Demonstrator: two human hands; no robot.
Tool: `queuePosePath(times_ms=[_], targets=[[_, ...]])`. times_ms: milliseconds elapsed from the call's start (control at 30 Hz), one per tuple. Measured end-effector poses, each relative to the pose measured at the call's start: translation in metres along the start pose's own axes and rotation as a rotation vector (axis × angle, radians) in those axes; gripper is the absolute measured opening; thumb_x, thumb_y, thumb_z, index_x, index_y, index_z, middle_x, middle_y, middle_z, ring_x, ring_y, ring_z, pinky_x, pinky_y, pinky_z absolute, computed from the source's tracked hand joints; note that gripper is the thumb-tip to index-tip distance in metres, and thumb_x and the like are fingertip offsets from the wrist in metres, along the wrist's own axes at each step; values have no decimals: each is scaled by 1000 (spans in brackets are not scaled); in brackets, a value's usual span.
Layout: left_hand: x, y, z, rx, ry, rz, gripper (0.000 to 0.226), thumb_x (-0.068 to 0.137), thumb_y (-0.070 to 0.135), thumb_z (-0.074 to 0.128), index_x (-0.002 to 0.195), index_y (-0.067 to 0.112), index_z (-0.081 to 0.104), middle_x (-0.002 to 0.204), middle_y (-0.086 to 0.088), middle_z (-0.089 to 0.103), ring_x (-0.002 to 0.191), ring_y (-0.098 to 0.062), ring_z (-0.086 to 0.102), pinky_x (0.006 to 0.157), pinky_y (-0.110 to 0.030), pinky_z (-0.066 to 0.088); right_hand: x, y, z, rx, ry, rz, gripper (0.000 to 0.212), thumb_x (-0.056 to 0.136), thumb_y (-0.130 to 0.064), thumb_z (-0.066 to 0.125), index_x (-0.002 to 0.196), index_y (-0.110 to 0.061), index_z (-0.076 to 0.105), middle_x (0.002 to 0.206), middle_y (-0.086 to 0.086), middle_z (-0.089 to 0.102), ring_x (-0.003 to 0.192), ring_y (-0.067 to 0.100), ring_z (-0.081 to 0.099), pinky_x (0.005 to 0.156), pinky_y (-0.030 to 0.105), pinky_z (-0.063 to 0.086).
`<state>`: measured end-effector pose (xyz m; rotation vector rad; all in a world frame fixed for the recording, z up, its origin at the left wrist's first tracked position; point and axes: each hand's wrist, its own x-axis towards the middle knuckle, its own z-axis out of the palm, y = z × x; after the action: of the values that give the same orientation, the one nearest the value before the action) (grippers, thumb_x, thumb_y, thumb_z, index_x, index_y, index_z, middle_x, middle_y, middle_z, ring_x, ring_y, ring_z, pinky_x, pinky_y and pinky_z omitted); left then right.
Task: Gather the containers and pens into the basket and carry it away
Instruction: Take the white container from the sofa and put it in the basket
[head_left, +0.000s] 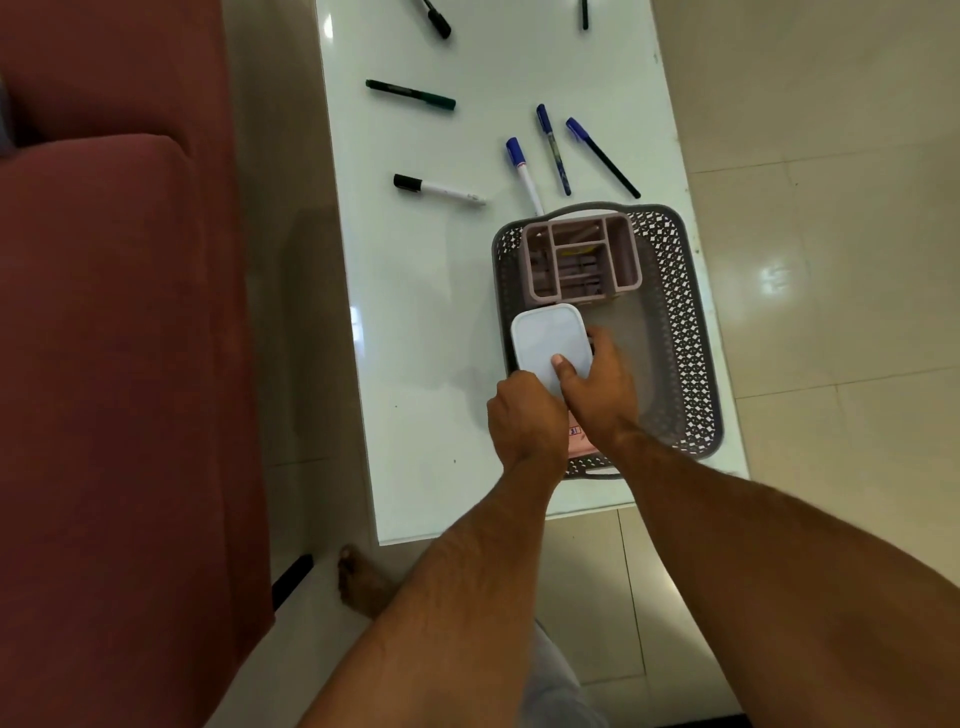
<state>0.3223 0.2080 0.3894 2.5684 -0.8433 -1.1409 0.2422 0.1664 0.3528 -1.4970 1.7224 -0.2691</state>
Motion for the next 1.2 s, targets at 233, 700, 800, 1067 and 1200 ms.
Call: queuePosePath(times_ms=[233, 700, 800, 1067, 1200], targets=[[-6, -6, -9, 146, 19, 143, 75, 99, 48, 56, 160, 18, 23, 130, -10, 64, 112, -29, 67, 101, -39, 53, -1, 1, 0, -106, 0, -26, 55, 96, -41, 66, 142, -18, 46, 139, 9, 58, 122, 33, 60, 99, 52, 55], [-5, -7, -20, 95, -13, 176, 73, 101, 49, 47, 162, 24, 15, 125, -13, 65, 107, -28, 66, 98, -36, 54, -5, -1, -5, -232, -35, -26, 57, 97, -48, 63, 140, -16, 46, 137, 10, 61, 118, 33, 63, 95, 49, 55], [0, -9, -19, 72, 62, 211, 67, 103, 42, 47, 162, 23, 21, 116, -13, 69, 97, -27, 69, 93, -36, 57, -6, -4, -10, -311, 95, -85, 52, 97, -48, 61, 136, -13, 51, 128, 10, 65, 112, 30, 65, 91, 45, 56], [46, -6, -51, -95, 429, 436, 27, 93, 24, 54, 103, 10, 74, 87, -9, 75, 71, -28, 71, 62, -34, 62, 19, -62, -16, -387, 280, -427, 35, 94, -43, 53, 107, -11, 61, 102, 7, 63, 95, 24, 59, 76, 36, 54], [88, -7, -88, -83, 392, 452, 33, 95, 22, 58, 124, 9, 66, 116, -9, 68, 105, -26, 67, 90, -39, 59, 42, -101, -2, -406, 233, -511, 41, 93, -41, 59, 120, -9, 59, 112, 11, 63, 104, 27, 60, 92, 39, 53]])
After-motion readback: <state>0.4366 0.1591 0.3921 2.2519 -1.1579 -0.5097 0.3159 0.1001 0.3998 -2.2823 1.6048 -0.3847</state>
